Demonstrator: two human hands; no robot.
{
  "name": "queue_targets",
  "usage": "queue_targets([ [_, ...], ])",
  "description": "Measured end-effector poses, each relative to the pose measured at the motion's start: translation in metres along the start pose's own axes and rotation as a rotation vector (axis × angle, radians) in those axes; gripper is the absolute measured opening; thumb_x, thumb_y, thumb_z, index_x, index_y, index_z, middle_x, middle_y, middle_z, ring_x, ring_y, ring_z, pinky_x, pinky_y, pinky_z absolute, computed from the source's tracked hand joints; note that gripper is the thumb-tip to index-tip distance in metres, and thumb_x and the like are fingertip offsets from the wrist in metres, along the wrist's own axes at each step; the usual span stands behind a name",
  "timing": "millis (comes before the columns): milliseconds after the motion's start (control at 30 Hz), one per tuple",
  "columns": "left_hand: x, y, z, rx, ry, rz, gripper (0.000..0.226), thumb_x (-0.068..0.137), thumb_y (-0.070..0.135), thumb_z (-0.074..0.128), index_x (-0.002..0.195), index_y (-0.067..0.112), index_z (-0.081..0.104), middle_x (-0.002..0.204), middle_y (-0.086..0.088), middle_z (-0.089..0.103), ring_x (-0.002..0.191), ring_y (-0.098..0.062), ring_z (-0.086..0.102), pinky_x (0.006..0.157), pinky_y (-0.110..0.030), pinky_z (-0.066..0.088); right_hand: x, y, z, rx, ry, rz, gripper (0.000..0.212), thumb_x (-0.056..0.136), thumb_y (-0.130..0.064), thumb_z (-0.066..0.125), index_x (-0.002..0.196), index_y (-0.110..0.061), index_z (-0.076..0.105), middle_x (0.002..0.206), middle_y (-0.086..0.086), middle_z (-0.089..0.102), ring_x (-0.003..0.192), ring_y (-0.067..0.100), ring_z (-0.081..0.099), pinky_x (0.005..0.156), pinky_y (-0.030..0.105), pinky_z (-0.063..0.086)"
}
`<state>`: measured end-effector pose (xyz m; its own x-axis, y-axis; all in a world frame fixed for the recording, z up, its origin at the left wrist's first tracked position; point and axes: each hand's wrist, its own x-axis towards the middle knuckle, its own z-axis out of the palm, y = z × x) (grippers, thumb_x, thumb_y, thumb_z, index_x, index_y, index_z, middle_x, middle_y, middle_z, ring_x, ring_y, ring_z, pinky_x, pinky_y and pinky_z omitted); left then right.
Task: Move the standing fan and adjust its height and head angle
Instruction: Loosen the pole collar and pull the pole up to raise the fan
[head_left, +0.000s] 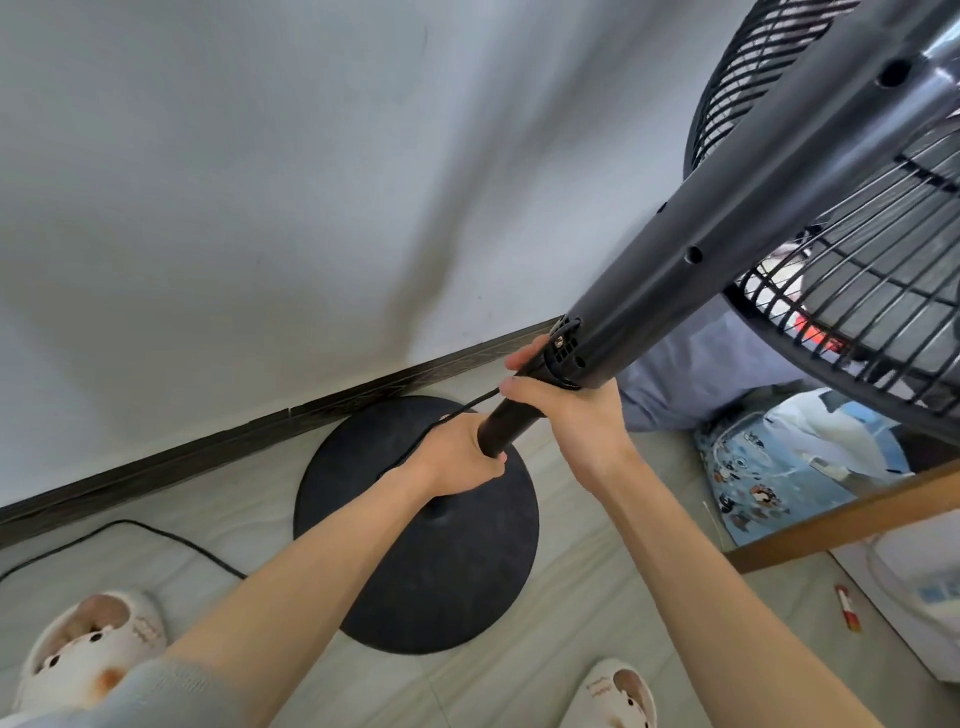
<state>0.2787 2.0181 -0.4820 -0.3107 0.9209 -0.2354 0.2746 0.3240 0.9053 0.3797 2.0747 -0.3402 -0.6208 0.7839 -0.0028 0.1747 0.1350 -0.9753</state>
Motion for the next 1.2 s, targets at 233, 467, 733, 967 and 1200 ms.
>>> queue_targets([
  [233,0.000,-0.002,0.002,0.011,0.028,0.062,0.014,0.076,0.020,0.069,0.071,0.022,0.057,0.068,0.003,0.067,0.068,-0.018,0.063,0.066,-0.036,0.053,0.000,0.020,0.027,0.011,0.348,-0.016,0.013,0.069,-0.009,0.081,0.074,-0.015,0.070,0.071,-0.009,0.072,0.069,0.003,0.068,0.062,0.013,0.052],
  [467,0.001,-0.004,0.003,-0.011,0.022,0.043,0.008,0.073,0.025,0.068,0.077,0.029,0.062,0.076,0.004,0.070,0.071,-0.014,0.066,0.064,-0.031,0.052,0.008,0.008,-0.007,0.050,-0.127,0.032,0.030,0.065,0.000,0.076,0.073,-0.028,0.072,0.086,-0.003,0.073,0.094,0.021,0.066,0.087,0.044,0.053],
  [733,0.003,-0.006,0.004,0.001,0.028,0.058,0.015,0.075,0.023,0.068,0.069,0.025,0.054,0.067,0.001,0.065,0.063,-0.015,0.060,0.059,-0.031,0.048,-0.003,0.020,0.029,0.083,0.343,0.056,0.018,0.068,-0.002,0.080,0.073,-0.016,0.071,0.071,-0.008,0.072,0.068,0.004,0.068,0.063,0.016,0.053],
  [967,0.005,-0.008,0.006,0.005,0.049,0.042,0.010,0.073,0.026,0.070,0.079,0.026,0.062,0.072,0.002,0.068,0.068,-0.015,0.064,0.065,-0.034,0.054,0.004,0.016,0.003,0.063,0.029,0.082,0.025,0.055,-0.003,0.074,0.064,-0.025,0.069,0.080,0.005,0.068,0.081,0.017,0.064,0.072,0.032,0.054],
  [1200,0.003,-0.007,0.007,-0.023,0.007,0.041,0.018,0.072,0.031,0.067,0.083,0.041,0.057,0.071,0.014,0.066,0.065,-0.003,0.062,0.060,-0.028,0.050,0.008,0.006,-0.014,0.157,-0.298,0.086,0.039,0.064,0.008,0.073,0.073,-0.030,0.073,0.085,-0.002,0.068,0.092,0.020,0.062,0.080,0.035,0.052],
])
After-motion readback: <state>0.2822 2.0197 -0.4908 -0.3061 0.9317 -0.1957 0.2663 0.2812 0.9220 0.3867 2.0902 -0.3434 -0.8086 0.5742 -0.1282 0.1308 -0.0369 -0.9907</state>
